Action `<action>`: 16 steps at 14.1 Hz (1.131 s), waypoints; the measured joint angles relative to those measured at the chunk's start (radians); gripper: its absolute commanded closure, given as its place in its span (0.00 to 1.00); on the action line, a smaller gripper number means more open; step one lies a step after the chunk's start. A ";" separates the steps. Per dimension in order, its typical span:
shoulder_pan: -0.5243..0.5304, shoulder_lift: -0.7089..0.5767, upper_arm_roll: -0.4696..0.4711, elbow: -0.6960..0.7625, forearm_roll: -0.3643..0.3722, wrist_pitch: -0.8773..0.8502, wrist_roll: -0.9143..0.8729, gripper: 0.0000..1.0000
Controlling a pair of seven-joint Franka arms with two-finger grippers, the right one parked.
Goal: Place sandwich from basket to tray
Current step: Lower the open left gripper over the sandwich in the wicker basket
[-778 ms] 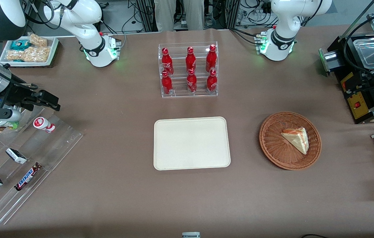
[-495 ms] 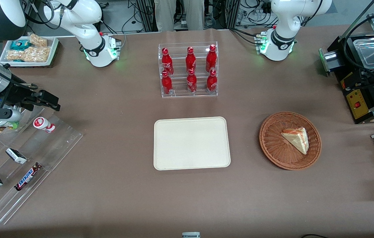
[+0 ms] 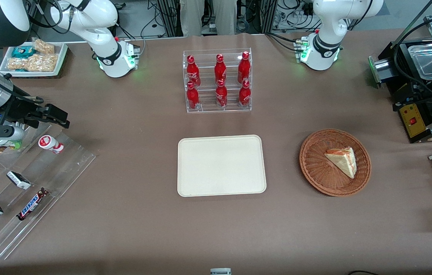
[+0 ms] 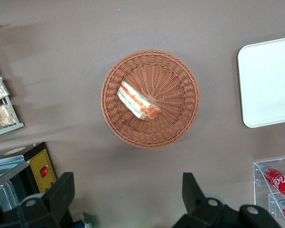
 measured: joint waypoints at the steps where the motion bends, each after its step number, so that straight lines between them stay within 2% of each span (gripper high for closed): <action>1: 0.000 0.001 0.000 -0.001 0.000 -0.002 0.000 0.00; 9: 0.000 0.030 -0.002 -0.083 0.000 -0.001 -0.001 0.00; 13: 0.003 0.073 -0.002 -0.289 0.000 0.270 -0.004 0.00; 16: 0.006 0.102 0.000 -0.466 0.000 0.529 -0.113 0.00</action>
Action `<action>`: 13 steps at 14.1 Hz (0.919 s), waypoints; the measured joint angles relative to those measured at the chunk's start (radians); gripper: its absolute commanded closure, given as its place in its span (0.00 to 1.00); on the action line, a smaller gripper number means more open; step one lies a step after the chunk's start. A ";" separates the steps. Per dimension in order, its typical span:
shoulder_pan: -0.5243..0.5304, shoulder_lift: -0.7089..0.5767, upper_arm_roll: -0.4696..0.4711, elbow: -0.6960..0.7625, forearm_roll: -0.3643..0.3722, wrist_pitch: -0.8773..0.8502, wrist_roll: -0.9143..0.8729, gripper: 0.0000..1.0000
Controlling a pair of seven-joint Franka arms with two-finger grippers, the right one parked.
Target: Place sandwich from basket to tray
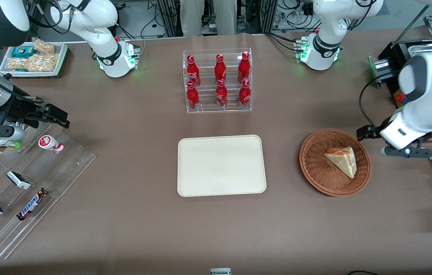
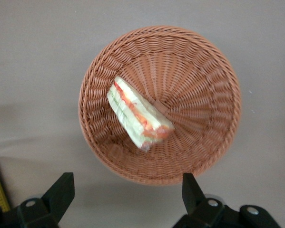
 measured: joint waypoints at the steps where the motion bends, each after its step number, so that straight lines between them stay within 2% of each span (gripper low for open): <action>1: 0.000 0.011 0.000 -0.047 0.000 0.076 -0.066 0.00; 4: 0.000 0.038 -0.002 -0.146 0.000 0.248 -0.378 0.00; 7: -0.007 0.081 -0.008 -0.173 0.001 0.362 -0.766 0.00; 9: -0.012 0.125 -0.011 -0.175 0.002 0.411 -0.919 0.02; 10: -0.013 0.150 -0.011 -0.176 0.002 0.434 -0.951 0.14; 11: -0.013 0.175 -0.011 -0.177 0.001 0.454 -0.966 0.34; 13: -0.013 0.217 -0.011 -0.179 0.000 0.471 -0.983 0.83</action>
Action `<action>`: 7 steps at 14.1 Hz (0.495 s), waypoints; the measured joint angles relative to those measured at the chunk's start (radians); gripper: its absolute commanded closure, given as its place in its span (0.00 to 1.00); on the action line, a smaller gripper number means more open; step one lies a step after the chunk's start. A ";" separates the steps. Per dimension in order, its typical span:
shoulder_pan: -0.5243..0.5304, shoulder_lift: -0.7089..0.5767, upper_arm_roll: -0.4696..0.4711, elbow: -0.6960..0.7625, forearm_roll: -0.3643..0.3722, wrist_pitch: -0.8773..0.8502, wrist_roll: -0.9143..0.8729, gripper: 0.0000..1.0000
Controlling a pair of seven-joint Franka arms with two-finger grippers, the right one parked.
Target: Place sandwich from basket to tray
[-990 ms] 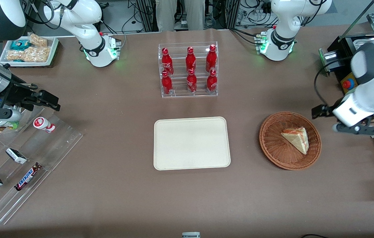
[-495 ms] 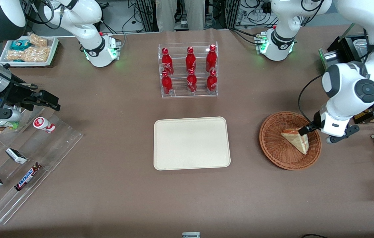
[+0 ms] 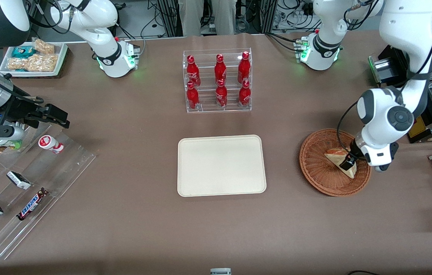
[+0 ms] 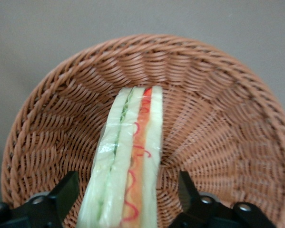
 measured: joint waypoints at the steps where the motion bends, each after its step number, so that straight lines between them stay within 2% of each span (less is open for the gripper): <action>1: -0.001 0.009 0.000 -0.003 0.000 0.000 -0.002 0.89; 4: -0.020 -0.013 -0.003 0.014 0.000 -0.061 -0.001 0.92; 7: -0.059 -0.044 -0.014 0.142 0.001 -0.247 0.012 0.91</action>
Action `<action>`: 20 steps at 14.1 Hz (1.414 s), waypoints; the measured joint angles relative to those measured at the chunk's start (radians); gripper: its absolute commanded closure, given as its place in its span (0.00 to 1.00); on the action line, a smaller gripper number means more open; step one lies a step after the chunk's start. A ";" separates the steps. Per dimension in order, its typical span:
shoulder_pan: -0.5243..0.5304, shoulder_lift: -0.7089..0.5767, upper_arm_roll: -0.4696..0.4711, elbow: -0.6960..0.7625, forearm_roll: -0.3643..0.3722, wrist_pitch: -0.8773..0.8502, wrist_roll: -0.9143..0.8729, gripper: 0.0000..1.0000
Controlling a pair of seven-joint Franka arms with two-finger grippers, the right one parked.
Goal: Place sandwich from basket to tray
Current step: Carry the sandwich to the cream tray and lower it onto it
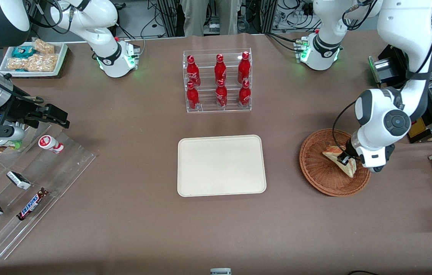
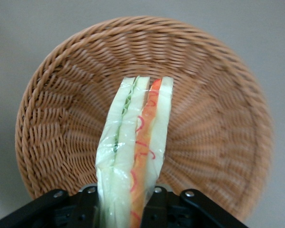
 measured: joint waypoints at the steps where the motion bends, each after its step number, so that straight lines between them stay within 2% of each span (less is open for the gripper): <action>1: -0.031 0.003 -0.003 0.056 0.000 -0.046 0.016 0.91; 5: -0.209 0.078 -0.015 0.202 0.000 -0.075 0.112 0.91; 11: -0.507 0.350 -0.022 0.479 -0.001 -0.041 0.122 0.91; 16: -0.636 0.495 -0.019 0.599 -0.001 0.045 0.061 0.87; 17: -0.643 0.507 -0.018 0.602 -0.001 0.057 0.057 0.75; 18: -0.647 0.516 -0.017 0.602 -0.001 0.069 0.054 0.40; 19: -0.648 0.523 -0.017 0.602 -0.001 0.080 0.041 0.00; 20: -0.648 0.526 -0.016 0.602 -0.001 0.087 0.017 0.00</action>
